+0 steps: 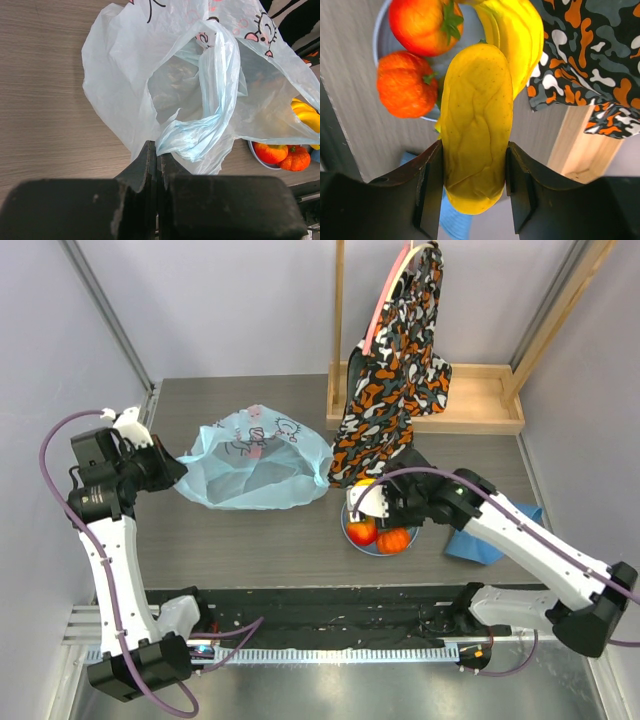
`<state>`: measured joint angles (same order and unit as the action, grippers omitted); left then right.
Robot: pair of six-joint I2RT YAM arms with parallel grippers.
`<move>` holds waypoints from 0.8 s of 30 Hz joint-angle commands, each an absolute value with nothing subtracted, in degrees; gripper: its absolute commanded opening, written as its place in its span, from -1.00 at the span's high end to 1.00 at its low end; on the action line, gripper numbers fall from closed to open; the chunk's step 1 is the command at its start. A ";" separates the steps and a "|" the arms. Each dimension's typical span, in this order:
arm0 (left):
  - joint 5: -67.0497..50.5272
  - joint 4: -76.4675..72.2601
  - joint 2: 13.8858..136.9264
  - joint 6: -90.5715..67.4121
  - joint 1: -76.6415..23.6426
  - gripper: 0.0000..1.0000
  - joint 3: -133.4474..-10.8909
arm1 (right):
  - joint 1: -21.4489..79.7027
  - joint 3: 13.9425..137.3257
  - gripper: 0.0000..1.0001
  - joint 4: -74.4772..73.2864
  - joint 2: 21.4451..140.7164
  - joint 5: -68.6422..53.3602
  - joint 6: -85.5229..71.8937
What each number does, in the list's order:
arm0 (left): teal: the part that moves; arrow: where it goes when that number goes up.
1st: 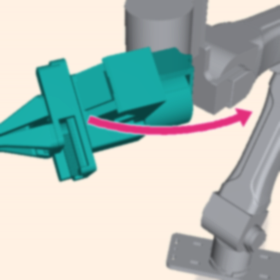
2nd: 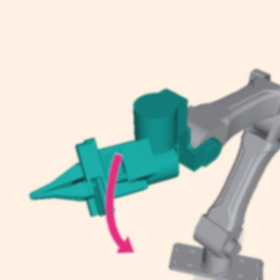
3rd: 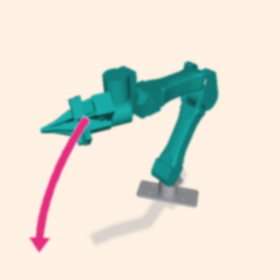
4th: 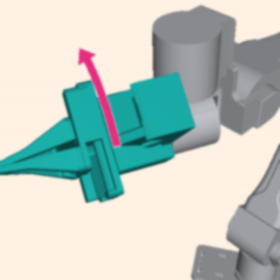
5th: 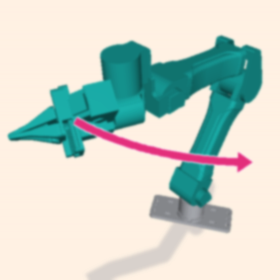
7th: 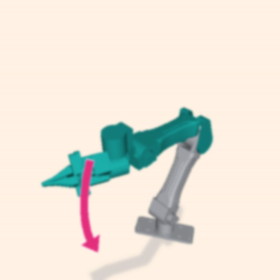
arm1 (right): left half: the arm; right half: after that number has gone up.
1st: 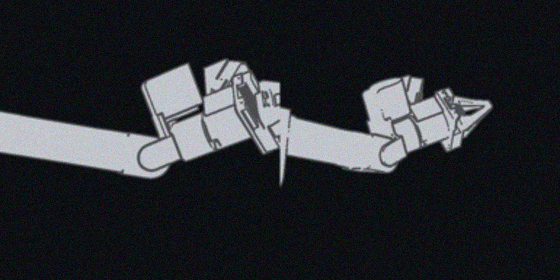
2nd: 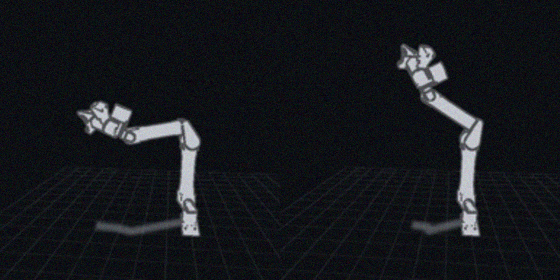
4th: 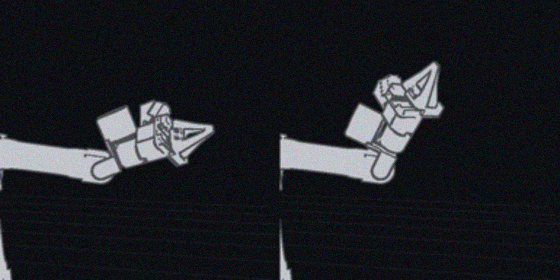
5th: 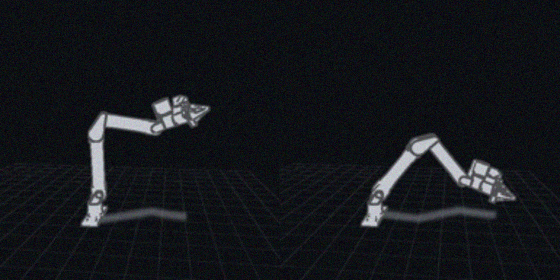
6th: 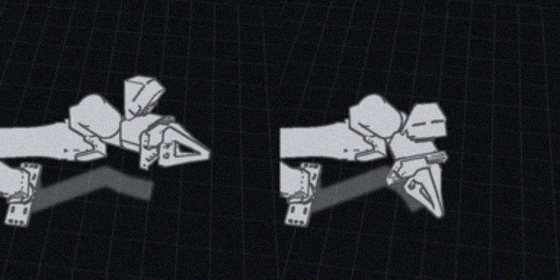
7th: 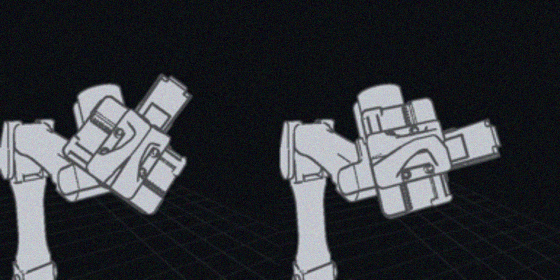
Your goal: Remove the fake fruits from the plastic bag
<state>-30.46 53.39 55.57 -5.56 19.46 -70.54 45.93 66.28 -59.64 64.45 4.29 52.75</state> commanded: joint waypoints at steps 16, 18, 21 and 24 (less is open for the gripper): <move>-28.83 50.01 50.63 -3.08 19.34 1.00 -66.97 | 58.27 76.73 0.36 -75.68 82.70 28.82 63.54; -28.83 50.01 50.28 -2.99 19.25 1.00 -66.62 | 58.53 75.42 0.37 -74.19 83.76 30.58 63.72; -28.83 50.27 49.83 -2.46 19.25 1.00 -66.71 | 58.45 74.62 0.33 -72.34 85.33 31.73 64.07; -28.74 50.71 49.66 -1.94 19.25 1.00 -66.97 | 58.62 74.09 0.21 -71.81 86.74 31.73 64.07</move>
<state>-29.06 52.90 50.59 -3.62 19.46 -66.65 58.17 74.76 -72.10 85.10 27.92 62.33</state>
